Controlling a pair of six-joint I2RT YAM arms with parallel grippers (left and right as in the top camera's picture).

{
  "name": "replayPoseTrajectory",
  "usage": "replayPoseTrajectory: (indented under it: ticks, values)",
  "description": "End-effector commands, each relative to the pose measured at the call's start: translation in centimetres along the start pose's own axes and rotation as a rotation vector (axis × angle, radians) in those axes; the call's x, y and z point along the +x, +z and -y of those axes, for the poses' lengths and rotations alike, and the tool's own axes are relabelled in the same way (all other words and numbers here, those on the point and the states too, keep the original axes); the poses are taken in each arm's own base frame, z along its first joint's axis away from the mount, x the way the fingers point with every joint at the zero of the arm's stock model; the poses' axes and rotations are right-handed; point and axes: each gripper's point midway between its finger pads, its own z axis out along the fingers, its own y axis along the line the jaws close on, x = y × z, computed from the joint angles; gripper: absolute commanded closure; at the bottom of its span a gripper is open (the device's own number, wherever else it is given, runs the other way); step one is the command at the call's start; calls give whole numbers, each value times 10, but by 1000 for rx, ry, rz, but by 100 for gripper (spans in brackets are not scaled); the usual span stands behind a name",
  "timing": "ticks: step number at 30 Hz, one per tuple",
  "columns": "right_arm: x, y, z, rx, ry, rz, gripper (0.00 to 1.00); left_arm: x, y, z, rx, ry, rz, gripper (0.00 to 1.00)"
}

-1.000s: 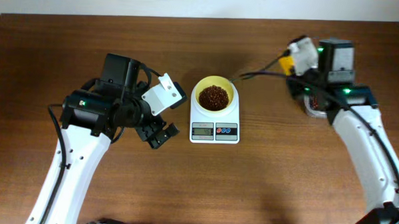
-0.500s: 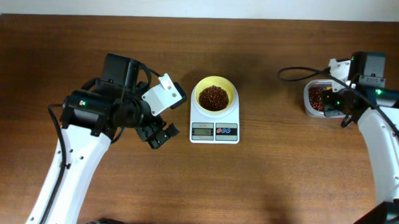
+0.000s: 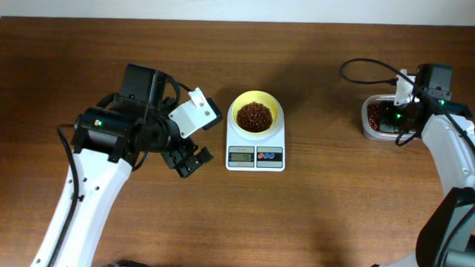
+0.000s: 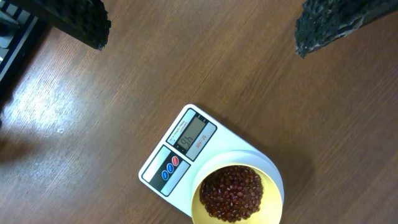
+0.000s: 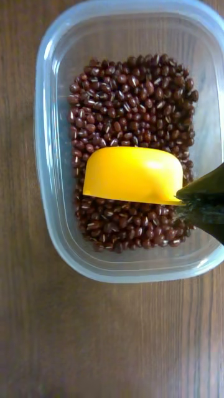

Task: Scoop item into bowl and weigh 50g on scale
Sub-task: 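Return the scoop with the right gripper to the bean container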

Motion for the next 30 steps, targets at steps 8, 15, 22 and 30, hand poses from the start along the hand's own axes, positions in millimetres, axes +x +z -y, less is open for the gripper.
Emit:
replayPoseTrajectory:
  ticks: [8,15,22,30]
  values:
    - [-10,-39,36,-71,174,108,96,0,-1,1,-1,10,2,1]
    - [-11,-49,1,-276,171,114,96,0,-1,1,-1,10,2,1]
    - [-4,-59,19,-360,264,122,96,0,-1,1,-1,10,2,1]
    - [-3,-83,23,-561,367,168,96,0,-1,1,-1,11,2,1]
